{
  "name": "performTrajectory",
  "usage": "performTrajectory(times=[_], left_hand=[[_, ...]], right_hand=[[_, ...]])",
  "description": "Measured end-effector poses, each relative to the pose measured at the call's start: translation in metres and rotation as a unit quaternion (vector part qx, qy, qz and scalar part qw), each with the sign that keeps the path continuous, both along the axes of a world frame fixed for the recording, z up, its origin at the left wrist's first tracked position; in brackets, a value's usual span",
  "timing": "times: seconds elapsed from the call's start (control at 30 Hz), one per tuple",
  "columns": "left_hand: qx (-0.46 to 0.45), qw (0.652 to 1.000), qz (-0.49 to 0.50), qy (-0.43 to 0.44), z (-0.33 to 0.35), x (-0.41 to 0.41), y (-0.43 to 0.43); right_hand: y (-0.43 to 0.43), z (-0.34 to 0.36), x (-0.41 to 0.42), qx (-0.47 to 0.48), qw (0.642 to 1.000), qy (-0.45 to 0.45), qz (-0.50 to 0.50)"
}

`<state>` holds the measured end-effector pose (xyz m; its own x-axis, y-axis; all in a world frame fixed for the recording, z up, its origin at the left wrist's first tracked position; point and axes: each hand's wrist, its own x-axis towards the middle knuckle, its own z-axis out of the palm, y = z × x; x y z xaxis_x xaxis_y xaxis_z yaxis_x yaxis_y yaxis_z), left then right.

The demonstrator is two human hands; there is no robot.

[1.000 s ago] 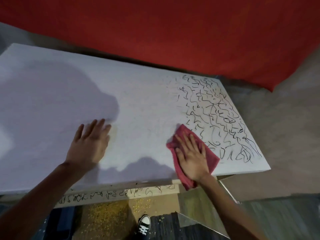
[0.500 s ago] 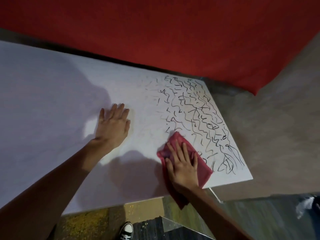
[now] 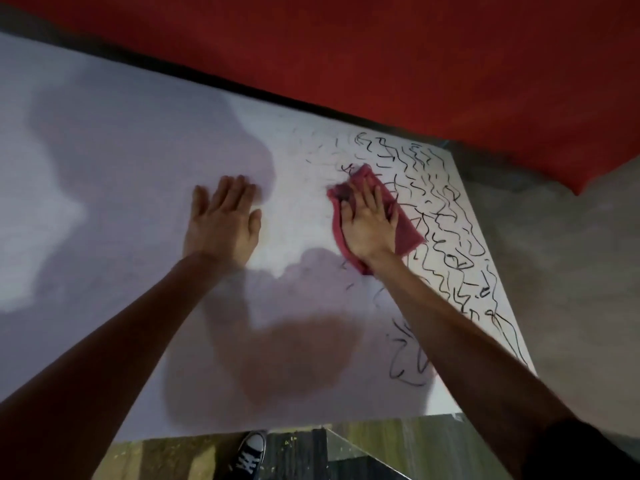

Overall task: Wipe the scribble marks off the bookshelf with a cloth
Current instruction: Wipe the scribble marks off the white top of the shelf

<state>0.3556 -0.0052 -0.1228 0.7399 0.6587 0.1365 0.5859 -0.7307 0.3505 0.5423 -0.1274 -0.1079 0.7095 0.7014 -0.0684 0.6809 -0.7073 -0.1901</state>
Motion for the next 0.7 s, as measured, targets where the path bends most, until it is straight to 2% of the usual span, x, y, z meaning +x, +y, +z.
performTrajectory(times=[0.17,0.23,0.37,0.53,0.6,0.7], left_hand=[[-0.001,1.000,0.010,0.002,0.001,0.001,-0.001],[-0.004,1.000,0.011,0.005,0.002,0.001,-0.002],[-0.005,1.000,0.009,0.007,0.000,0.003,0.000],[-0.013,1.000,0.009,0.016,0.001,0.003,-0.001],[-0.024,0.999,0.012,0.022,0.003,0.003,-0.002],[-0.035,0.999,0.004,-0.028,0.007,-0.005,-0.002]], right_hand=[[-0.115,-0.007,-0.123,0.050,0.995,-0.061,0.068],[-0.133,-0.009,-0.136,0.044,0.994,-0.061,0.079],[-0.073,-0.002,-0.090,0.053,0.995,-0.041,0.076],[0.034,0.010,0.012,0.010,0.999,0.028,-0.010],[0.042,0.011,0.019,0.007,0.999,0.029,-0.022],[-0.003,0.000,-0.026,0.011,1.000,0.001,0.000]])
